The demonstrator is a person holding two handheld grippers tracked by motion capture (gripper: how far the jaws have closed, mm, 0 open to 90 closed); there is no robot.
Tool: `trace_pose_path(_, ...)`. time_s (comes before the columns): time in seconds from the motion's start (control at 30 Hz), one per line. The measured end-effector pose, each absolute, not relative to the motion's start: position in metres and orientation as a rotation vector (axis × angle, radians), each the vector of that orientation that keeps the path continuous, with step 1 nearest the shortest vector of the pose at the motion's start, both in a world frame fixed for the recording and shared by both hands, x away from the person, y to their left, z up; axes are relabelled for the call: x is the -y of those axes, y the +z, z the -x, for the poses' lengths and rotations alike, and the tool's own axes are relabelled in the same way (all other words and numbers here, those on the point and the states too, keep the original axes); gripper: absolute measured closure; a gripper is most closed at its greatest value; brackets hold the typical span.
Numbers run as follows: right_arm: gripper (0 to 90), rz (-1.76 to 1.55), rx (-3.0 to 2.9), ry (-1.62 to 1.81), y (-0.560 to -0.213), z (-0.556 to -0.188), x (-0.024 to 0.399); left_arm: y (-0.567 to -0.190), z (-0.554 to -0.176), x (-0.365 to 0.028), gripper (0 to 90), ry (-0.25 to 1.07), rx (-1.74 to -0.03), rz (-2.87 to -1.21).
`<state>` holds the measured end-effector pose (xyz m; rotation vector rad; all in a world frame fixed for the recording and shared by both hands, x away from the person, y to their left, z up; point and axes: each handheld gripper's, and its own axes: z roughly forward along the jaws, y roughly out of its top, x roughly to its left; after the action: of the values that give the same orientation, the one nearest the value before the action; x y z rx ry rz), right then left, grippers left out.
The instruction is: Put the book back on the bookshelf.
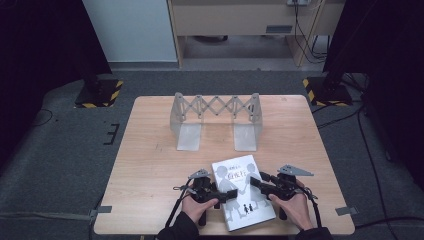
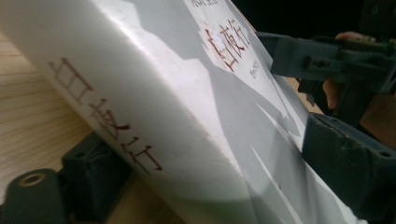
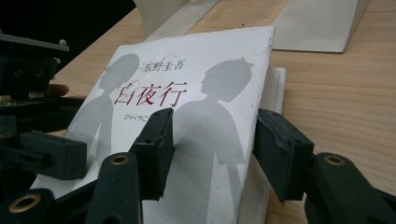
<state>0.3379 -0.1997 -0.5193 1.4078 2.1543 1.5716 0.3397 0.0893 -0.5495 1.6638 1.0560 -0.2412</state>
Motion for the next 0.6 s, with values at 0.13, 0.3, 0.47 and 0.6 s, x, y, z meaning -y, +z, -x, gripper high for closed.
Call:
trace_pose_path(0.13, 49.4, -1.399, -2.157, 1.580, -0.5190, -0.3384, 0.1994, -0.5498, -0.3413, -0.0916, 13.8, -0.257, -1.056, -1.660)
trace_pose_path(0.3, 51.7, -1.394, -2.165, 1.602, -0.5178, -0.3391, 0.1991, -0.5493, -0.3423, -0.0927, 16.0, -0.316, -1.054, -1.649)
trace_pose_path(0.47, 51.8, -1.395, -2.162, 1.620, -0.5166, -0.3385, 0.2002, -0.5452, -0.3416, -0.0927, 19.3, -0.300, -1.050, -1.642)
trace_pose_path(0.6, 51.9, -1.389, -2.155, 1.638, -0.5161, -0.3386, 0.2010, -0.5415, -0.3408, -0.0924, 19.9, -0.288, -1.044, -1.653)
